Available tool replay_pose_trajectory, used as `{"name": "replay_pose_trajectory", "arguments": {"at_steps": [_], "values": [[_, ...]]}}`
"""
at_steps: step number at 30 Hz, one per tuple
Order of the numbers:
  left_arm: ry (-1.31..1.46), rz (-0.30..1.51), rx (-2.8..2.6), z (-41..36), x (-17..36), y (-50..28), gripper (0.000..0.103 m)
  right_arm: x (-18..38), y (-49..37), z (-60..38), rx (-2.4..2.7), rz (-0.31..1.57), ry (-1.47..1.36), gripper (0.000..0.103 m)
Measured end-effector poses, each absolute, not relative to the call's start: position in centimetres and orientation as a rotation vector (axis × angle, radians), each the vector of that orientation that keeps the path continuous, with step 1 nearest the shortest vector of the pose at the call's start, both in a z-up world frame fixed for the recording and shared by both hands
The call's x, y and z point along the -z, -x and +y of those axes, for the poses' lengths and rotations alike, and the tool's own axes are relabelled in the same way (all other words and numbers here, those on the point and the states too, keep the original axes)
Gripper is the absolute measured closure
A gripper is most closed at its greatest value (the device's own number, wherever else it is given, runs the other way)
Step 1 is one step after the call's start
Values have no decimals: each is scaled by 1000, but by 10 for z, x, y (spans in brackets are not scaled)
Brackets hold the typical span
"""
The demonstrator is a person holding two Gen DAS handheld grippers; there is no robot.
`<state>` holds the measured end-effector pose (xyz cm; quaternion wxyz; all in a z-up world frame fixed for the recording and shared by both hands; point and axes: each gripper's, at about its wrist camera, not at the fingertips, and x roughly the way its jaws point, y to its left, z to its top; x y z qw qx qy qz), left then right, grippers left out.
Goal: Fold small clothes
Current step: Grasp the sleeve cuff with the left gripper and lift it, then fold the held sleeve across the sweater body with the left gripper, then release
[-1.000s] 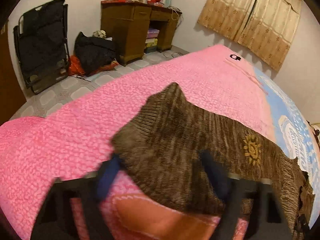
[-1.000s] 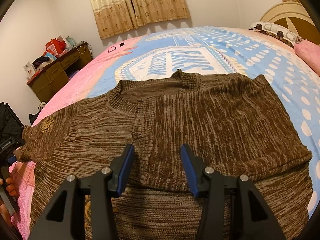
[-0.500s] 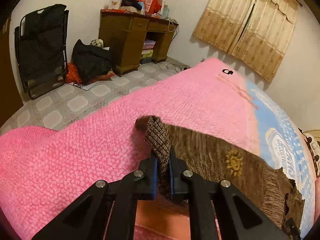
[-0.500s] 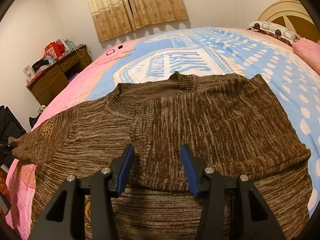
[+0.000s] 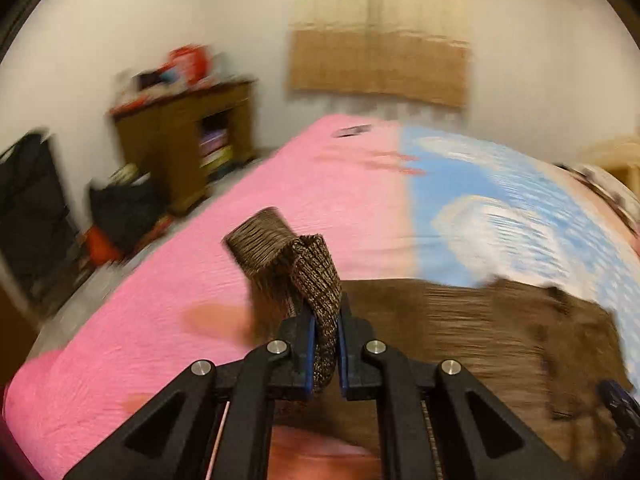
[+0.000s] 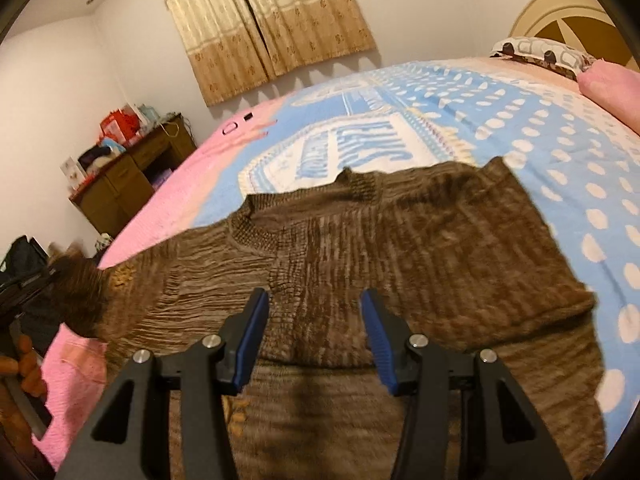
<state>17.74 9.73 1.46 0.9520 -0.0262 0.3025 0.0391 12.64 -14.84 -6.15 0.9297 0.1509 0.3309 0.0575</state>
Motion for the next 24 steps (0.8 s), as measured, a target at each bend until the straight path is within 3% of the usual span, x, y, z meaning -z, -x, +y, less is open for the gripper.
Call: {"name": "replay_pose_trajectory", "arguments": {"at_steps": [6, 11, 16, 21, 24], "values": [[-51, 623, 162, -23, -7, -162, 95, 56, -95, -180, -66, 665, -353, 50], [-67, 819, 236, -69, 49, -167, 94, 70, -82, -201, -35, 718, -417, 49], [-81, 860, 295, -50, 48, -142, 92, 71, -74, -205, -61, 737, -461, 36], [2, 815, 242, 9, 30, -108, 84, 53, -88, -185, -178, 707, -456, 36], [23, 779, 168, 40, 26, -92, 72, 45, -114, -158, -244, 720, -411, 36]]}}
